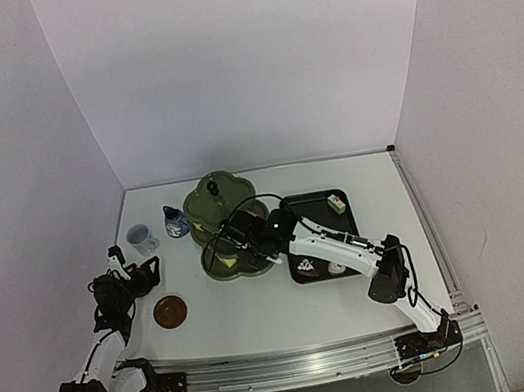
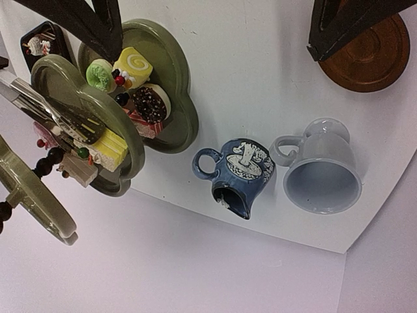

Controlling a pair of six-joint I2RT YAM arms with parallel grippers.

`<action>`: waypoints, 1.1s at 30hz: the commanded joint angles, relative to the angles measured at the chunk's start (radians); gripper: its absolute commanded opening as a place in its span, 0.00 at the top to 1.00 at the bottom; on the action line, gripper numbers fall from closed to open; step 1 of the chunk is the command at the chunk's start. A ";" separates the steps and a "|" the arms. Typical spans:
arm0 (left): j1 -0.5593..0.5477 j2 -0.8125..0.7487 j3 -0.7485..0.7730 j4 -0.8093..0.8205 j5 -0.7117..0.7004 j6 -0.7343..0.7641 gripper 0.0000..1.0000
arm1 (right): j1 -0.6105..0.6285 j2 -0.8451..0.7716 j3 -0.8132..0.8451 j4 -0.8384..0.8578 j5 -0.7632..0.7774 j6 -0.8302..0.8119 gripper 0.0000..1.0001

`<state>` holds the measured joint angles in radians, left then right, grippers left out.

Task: Serve the afternoon tea

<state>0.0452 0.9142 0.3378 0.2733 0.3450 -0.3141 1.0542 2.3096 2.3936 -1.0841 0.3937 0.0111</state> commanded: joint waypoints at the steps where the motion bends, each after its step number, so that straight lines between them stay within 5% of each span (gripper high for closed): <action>1: 0.005 -0.012 -0.004 0.030 0.002 0.008 0.00 | -0.007 -0.034 0.024 0.030 0.002 0.026 0.66; 33: 0.005 -0.010 -0.004 0.028 -0.004 0.012 0.00 | -0.007 -0.481 -0.326 -0.057 -0.157 0.157 0.76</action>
<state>0.0452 0.9146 0.3378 0.2733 0.3445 -0.3140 1.0512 1.9734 2.0960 -1.1266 0.2669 0.1147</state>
